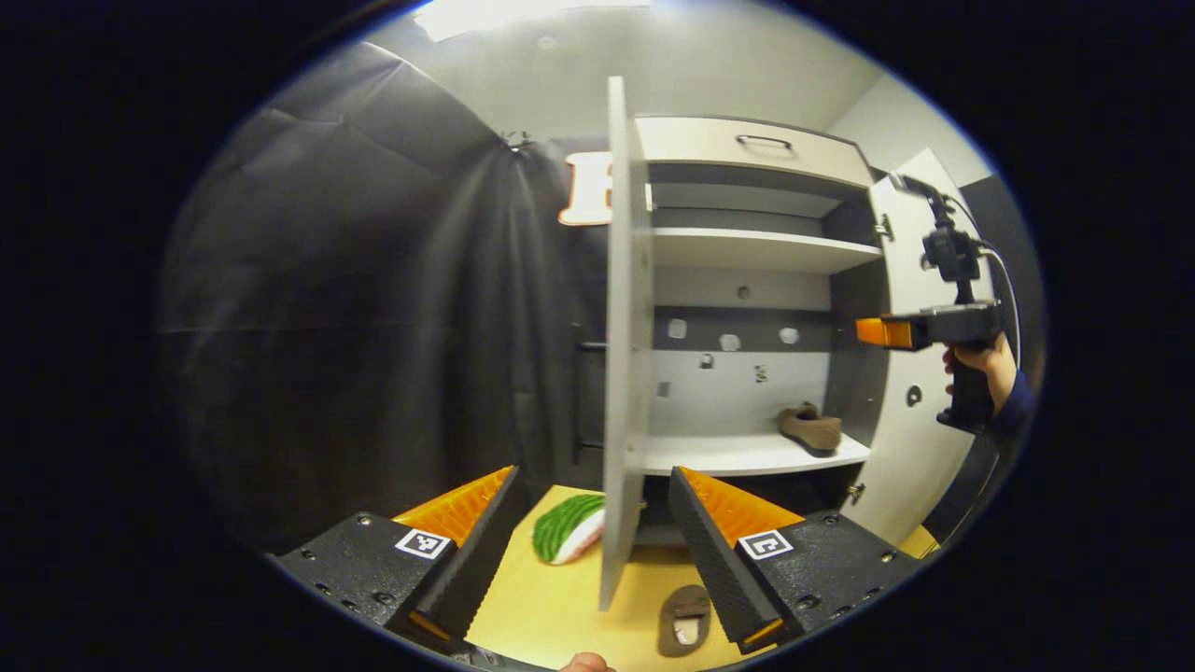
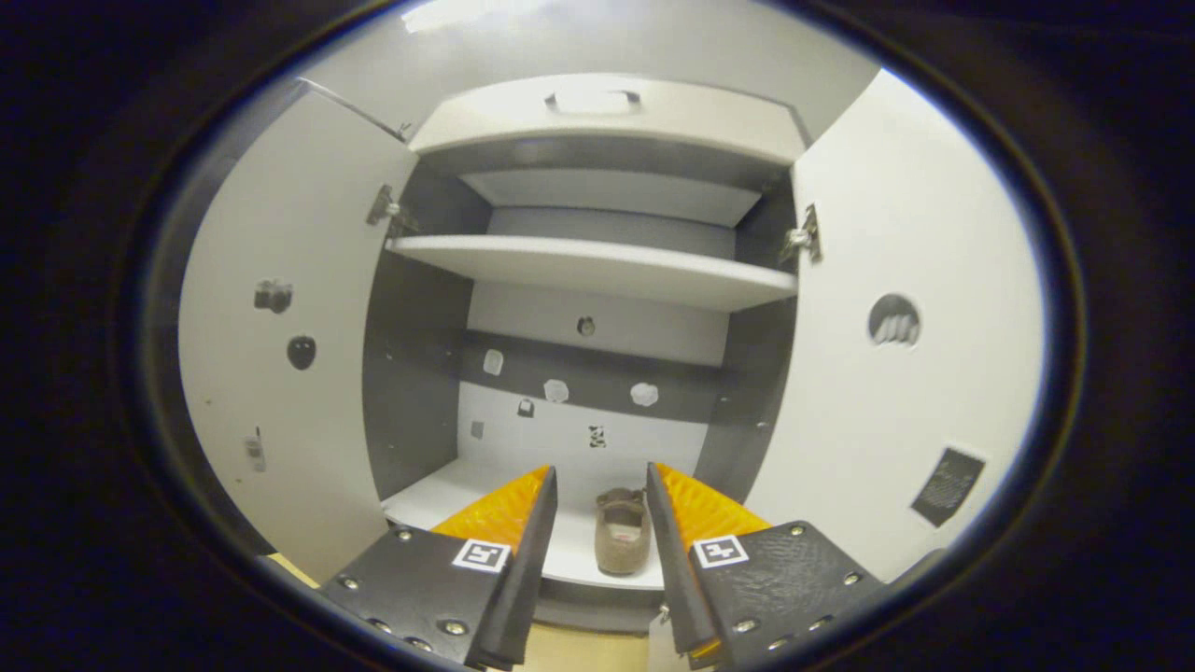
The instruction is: Grab one shoe with the right hand and put it into the shoe cabinet, grab the other shoe with the left hand and put it into the shoe cabinet; then close the right door with the right hand and the left door with the left hand.
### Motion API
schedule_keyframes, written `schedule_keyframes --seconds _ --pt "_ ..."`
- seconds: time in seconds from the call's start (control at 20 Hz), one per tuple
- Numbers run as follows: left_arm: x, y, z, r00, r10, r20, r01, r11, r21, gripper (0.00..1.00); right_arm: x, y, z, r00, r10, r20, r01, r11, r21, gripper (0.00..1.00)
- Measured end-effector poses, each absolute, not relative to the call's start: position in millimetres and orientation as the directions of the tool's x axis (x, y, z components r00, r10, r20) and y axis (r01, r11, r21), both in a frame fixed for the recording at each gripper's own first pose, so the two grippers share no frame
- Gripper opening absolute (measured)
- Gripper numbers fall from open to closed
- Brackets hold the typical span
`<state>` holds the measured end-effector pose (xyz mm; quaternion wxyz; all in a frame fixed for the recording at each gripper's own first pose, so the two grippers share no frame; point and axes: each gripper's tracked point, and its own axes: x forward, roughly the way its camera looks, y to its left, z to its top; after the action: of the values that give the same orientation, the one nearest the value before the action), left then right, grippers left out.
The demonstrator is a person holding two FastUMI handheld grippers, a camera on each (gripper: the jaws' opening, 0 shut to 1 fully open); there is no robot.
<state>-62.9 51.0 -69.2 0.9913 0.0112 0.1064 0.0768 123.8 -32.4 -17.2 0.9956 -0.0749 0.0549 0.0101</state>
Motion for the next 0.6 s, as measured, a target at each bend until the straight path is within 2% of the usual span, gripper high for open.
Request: schedule_keyframes --seconds 0.05,0.15,0.25,0.3,0.35,0.4,0.6 --pt "-58 39 -81 0.965 0.114 -0.235 -0.11 0.993 0.031 0.96 113 -33 -5 0.996 0.009 -0.093 -0.023 0.988 -0.154 0.59" --pt "-58 17 -109 0.953 0.049 -0.299 -0.047 0.999 0.013 0.94 91 -34 10 0.997 0.009 -0.074 -0.02 0.988 -0.152 0.57" --pt "-54 1 -139 0.929 -0.002 -0.369 0.0 1.0 -0.006 0.97 73 -35 29 0.999 0.007 -0.051 -0.014 0.991 -0.131 0.57" --pt "-54 -5 -158 0.917 -0.021 -0.399 0.018 1.0 -0.01 0.94 65 -39 37 0.999 0.002 -0.041 -0.007 0.992 -0.125 0.57" --pt "-52 -8 -172 0.906 -0.034 -0.423 0.031 0.999 -0.014 0.97 58 -41 44 1.0 -0.002 -0.03 -0.002 0.993 -0.116 0.57" --pt "-51 -12 -189 0.894 -0.045 -0.446 0.043 0.999 -0.014 0.97 50 -43 52 1.0 -0.006 -0.019 0.004 0.994 -0.107 0.59" --pt "-56 -27 -269 0.804 -0.08 -0.589 0.095 0.995 -0.005 0.98 23 -56 74 0.999 -0.034 0.016 0.035 0.996 -0.087 0.57"
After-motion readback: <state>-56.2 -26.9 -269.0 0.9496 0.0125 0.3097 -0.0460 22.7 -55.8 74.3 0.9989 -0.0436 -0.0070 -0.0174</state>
